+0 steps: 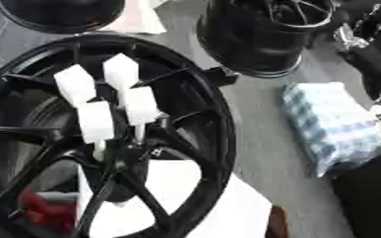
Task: Pull the pin out of the wheel hub.
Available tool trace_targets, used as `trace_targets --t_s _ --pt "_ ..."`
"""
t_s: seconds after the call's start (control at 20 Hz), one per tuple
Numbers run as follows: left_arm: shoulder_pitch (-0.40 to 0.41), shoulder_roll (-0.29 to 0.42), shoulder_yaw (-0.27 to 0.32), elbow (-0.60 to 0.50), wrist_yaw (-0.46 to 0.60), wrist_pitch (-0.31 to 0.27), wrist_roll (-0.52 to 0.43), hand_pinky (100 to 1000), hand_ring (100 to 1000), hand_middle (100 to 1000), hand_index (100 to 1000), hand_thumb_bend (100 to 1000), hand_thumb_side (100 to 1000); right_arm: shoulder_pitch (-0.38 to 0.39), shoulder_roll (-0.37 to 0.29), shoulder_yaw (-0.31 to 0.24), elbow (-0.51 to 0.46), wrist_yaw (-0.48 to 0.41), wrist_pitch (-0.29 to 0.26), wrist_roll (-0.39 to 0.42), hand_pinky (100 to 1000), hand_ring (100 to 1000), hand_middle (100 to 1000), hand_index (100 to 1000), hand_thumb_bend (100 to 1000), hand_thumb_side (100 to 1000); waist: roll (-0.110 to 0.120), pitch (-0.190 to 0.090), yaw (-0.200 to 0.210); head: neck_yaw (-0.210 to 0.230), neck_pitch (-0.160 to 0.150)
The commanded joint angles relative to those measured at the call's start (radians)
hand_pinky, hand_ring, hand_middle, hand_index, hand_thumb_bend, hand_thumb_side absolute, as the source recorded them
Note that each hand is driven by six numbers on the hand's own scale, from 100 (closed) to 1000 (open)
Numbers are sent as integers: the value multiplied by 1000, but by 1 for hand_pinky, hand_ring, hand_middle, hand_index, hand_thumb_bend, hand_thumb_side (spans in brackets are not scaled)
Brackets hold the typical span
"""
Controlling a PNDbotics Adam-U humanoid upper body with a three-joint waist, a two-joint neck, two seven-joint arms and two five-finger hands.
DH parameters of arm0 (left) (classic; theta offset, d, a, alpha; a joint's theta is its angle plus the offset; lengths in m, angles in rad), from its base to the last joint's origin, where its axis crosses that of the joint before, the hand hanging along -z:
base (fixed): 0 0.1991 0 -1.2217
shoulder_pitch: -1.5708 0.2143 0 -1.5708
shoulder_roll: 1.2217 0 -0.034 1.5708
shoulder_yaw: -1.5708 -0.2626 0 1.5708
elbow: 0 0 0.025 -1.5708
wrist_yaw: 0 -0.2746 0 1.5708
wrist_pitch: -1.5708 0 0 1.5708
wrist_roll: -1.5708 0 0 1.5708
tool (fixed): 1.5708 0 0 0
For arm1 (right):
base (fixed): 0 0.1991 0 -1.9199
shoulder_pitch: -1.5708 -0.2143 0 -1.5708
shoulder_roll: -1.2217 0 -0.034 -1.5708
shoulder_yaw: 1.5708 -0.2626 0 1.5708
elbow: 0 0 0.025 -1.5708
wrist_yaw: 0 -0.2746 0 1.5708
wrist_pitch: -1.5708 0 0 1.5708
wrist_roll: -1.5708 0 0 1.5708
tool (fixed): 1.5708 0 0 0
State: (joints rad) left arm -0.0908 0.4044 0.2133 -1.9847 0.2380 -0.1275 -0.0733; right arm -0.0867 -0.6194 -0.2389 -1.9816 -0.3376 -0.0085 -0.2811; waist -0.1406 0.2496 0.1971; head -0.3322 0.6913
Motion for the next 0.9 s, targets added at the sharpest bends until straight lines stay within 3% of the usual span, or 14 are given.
trace_targets --t_s 0.05,0.65,0.9 --pt "-8 19 0 -15 0 -1 -3 982 597 577 781 100 759 -4 -29 -6 -18 -6 -1 3 608 620 472 643 253 238 8 -13 -3 -3 -13" --pt "-8 19 0 -15 -2 2 -3 982 598 578 781 100 760 -4 -32 -6 -18 -5 0 3 609 620 472 643 253 238 5 -13 -3 -2 -9" --pt "-4 30 -4 -15 -6 7 -8 982 598 579 781 100 761 -72 -126 66 -18 53 -3 60 650 670 514 686 296 230 -12 -23 1 15 10"
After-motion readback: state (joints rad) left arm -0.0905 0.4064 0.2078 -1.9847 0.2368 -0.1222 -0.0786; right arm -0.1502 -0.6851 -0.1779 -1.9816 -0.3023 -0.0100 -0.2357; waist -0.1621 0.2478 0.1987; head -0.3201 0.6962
